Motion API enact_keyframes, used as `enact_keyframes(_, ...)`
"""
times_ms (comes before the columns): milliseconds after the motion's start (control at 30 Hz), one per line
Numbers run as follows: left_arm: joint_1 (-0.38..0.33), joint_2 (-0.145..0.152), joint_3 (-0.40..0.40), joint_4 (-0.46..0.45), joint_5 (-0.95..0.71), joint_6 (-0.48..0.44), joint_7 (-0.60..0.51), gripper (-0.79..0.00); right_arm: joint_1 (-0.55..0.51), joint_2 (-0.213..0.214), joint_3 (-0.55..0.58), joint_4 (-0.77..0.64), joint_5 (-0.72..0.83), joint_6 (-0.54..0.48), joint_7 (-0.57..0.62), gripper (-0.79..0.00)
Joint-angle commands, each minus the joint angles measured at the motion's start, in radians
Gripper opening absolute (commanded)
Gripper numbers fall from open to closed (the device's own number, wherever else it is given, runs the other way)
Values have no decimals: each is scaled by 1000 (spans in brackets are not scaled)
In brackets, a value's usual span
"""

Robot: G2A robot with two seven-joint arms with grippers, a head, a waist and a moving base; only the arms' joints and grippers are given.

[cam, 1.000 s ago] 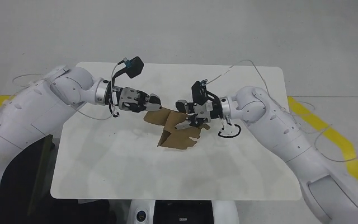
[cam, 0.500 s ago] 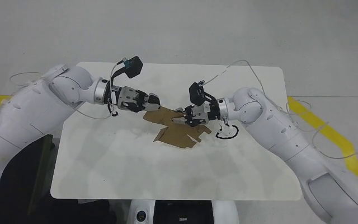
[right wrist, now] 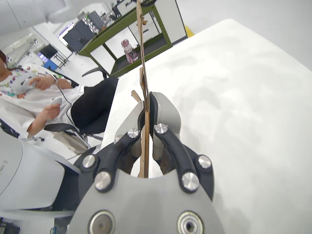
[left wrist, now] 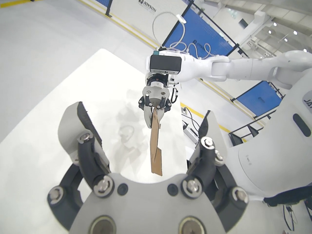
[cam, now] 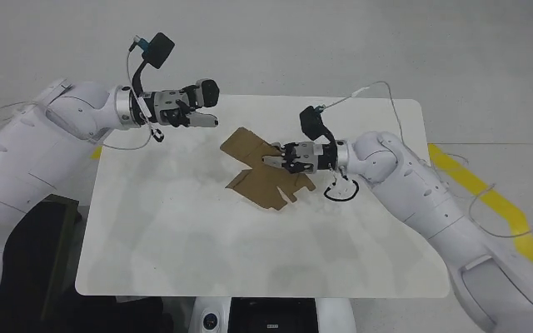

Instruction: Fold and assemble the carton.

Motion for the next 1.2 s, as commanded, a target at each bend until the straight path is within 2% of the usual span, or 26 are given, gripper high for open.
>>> enact_keyframes(0, 25, -1, -19, 10, 23, 0, 36, 0, -12, 1, 15, 6, 18, 0, -35, -785)
enact_keyframes(233, 108, -8, -74, 19, 177, 0, 143, 0, -52, -6, 71, 22, 94, 17, -149, -785)
enact_keyframes(433, 182, -7, -114, -41, 295, 0, 195, 0, -88, -17, 119, -2, 127, 93, -253, -785)
enact_keyframes(600, 229, -9, -146, -63, 377, 0, 232, 0, -116, -27, 138, -36, 149, 130, -284, -785)
enact_keyframes(900, 278, -20, -164, -101, 336, 0, 199, 0, -169, -45, 169, -102, 156, 212, -342, -785)
enact_keyframes(967, 285, -22, -166, -106, 307, 0, 177, -188, -179, -49, 174, -112, 153, 223, -348, -785)
enact_keyframes(1000, 288, -23, -167, -107, 291, 0, 165, -323, -184, -51, 176, -115, 152, 227, -349, -785)
enact_keyframes(1033, 290, -24, -167, -107, 274, 0, 154, -323, -188, -53, 179, -119, 150, 230, -350, -785)
enact_keyframes(1067, 292, -25, -168, -106, 256, 0, 141, -453, -191, -55, 181, -123, 149, 232, -349, -785)
enact_keyframes(1167, 294, -29, -168, -104, 203, 1, 97, -588, -201, -60, 189, -131, 144, 238, -347, -785)
